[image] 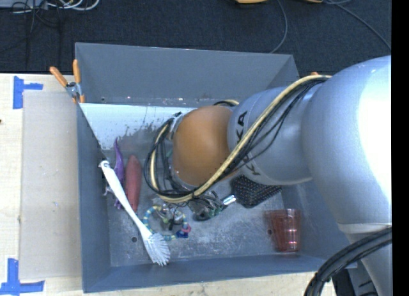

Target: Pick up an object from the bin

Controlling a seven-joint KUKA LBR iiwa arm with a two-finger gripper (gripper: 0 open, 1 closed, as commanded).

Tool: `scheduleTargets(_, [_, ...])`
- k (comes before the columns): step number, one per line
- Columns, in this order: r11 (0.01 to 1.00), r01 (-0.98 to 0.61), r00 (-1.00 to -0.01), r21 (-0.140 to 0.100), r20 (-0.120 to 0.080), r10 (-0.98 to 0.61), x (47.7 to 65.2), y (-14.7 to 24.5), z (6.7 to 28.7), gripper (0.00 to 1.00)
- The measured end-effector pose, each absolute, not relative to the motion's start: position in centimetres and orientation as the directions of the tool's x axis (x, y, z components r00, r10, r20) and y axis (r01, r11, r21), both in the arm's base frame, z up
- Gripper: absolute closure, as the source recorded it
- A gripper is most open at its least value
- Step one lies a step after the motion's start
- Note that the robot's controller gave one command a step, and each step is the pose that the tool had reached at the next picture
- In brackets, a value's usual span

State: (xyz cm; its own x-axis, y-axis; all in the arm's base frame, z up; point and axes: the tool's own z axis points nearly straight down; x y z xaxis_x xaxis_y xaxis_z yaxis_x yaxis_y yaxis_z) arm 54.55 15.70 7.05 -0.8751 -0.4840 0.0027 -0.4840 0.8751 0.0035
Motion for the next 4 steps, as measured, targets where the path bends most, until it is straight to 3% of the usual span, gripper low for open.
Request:
scheduleTargets(2, [0.876,-0.482,-0.876,0.005,0.006,-0.482,54.5,15.7,8.0,1.0])
scheduleTargets(4, [0.876,-0.481,-0.876,0.004,0.004,-0.481,54.5,15.8,11.2,1.0])
